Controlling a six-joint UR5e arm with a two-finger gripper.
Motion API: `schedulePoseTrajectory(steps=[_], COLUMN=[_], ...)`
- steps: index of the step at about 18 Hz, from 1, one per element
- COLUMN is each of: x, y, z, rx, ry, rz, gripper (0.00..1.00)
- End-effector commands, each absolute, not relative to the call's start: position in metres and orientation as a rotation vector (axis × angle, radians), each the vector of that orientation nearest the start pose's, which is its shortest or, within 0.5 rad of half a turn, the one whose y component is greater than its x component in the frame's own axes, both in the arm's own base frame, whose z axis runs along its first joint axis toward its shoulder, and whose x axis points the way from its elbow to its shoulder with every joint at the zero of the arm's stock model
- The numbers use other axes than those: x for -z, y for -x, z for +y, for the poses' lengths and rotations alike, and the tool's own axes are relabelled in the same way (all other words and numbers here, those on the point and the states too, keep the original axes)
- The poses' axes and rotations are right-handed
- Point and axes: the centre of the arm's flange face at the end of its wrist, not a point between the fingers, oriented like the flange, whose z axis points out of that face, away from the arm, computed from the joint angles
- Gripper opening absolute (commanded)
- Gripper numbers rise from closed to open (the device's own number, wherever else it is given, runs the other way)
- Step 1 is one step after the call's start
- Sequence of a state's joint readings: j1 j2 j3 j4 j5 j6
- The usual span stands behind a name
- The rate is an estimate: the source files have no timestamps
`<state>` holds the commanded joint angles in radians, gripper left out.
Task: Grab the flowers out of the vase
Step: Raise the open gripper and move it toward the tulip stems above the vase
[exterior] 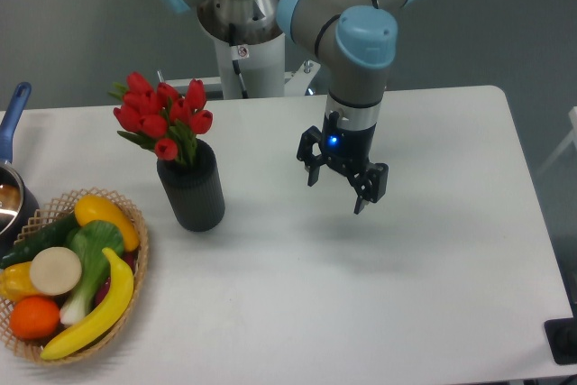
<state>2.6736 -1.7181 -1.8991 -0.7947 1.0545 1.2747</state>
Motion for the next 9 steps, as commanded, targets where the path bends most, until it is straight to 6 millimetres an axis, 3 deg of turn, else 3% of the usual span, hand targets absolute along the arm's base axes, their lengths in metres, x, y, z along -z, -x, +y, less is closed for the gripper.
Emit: schedulePoseTrajectory(steps=[2,5,9], x=[-0.364,-0.363,-0.348], y=[0.393,0.389,0.347], z=[0.405,0.404,0.385], rx=[-0.05,0.096,0.133], ry=[2.393,2.172,2.092], rz=[0.317,0.282,0.338], gripper=[1.0,1.0,1.0])
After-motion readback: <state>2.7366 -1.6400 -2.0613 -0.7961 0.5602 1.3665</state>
